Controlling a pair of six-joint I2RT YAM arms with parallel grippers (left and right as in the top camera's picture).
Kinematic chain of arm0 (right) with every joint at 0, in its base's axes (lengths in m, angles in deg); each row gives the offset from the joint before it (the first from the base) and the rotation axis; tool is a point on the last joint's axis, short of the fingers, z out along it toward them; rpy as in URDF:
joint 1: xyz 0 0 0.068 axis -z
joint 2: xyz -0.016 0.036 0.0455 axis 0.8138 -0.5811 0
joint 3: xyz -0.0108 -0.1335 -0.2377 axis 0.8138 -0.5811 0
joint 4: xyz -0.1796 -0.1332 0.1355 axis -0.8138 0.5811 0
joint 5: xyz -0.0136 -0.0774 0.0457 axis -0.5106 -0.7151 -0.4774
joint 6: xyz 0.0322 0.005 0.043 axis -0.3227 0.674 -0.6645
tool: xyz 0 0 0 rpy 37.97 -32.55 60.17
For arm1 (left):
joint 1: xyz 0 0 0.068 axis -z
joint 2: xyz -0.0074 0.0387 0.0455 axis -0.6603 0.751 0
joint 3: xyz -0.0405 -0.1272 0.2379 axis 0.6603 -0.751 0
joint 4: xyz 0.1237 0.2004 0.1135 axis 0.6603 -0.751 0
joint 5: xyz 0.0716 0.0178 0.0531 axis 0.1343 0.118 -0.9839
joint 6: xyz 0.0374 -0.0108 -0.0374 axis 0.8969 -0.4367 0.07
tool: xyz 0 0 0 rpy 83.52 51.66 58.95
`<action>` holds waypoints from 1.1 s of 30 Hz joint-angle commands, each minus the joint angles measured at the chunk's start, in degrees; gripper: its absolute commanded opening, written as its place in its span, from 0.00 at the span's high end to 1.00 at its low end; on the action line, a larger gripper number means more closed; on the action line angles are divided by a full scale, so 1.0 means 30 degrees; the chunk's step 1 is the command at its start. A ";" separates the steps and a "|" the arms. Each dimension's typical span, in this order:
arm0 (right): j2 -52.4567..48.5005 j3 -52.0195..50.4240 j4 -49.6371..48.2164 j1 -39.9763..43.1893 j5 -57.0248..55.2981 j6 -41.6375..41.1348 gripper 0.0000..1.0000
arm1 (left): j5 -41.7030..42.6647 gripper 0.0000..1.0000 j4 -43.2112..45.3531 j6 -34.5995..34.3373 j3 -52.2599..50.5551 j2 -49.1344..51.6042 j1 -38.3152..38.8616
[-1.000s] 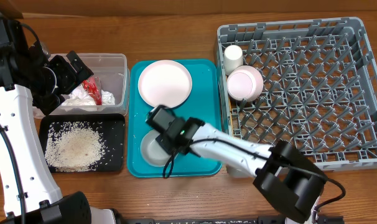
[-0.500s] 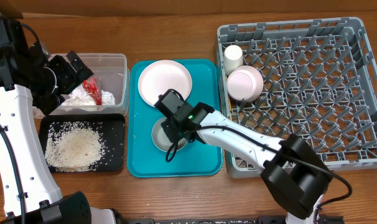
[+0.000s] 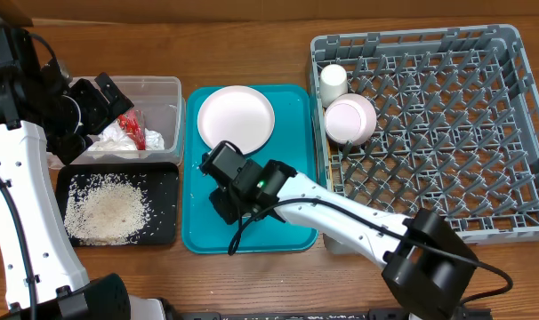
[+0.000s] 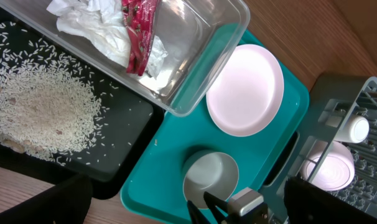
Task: Sort waste into correct bins and load items into the dishwasher
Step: 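Lower the right gripper onto the white bowl rim and grasp it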
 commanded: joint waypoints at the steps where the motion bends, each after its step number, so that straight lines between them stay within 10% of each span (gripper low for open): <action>1: 0.0488 -0.0342 -0.0022 -0.0073 -0.0619 0.0576 0.66 | 0.0124 0.00 0.0036 0.0350 0.0255 -0.0022 0.0022; 33: 0.0087 -0.0401 -0.0372 -0.1778 -0.3206 0.1428 0.65 | 0.0124 0.00 0.0036 0.0350 0.0255 -0.0022 0.0022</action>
